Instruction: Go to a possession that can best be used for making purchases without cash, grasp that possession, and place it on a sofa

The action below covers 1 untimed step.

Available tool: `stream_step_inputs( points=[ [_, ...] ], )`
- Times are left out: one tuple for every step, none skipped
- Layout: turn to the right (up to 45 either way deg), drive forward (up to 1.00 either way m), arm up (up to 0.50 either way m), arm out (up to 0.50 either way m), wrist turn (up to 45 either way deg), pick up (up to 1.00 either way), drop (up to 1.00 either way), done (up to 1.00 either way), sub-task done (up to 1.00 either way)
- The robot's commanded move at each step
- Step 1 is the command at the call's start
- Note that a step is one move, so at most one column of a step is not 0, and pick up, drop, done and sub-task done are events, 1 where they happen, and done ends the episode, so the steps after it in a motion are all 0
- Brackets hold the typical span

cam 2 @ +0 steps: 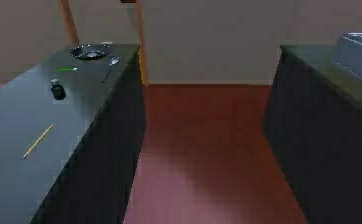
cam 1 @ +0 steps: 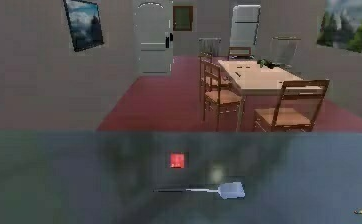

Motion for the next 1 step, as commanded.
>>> stream_step_inputs(
  points=[
    [-45.0,0.0,0.0,0.0,0.0,0.0,0.0,0.0,0.0]
  ],
)
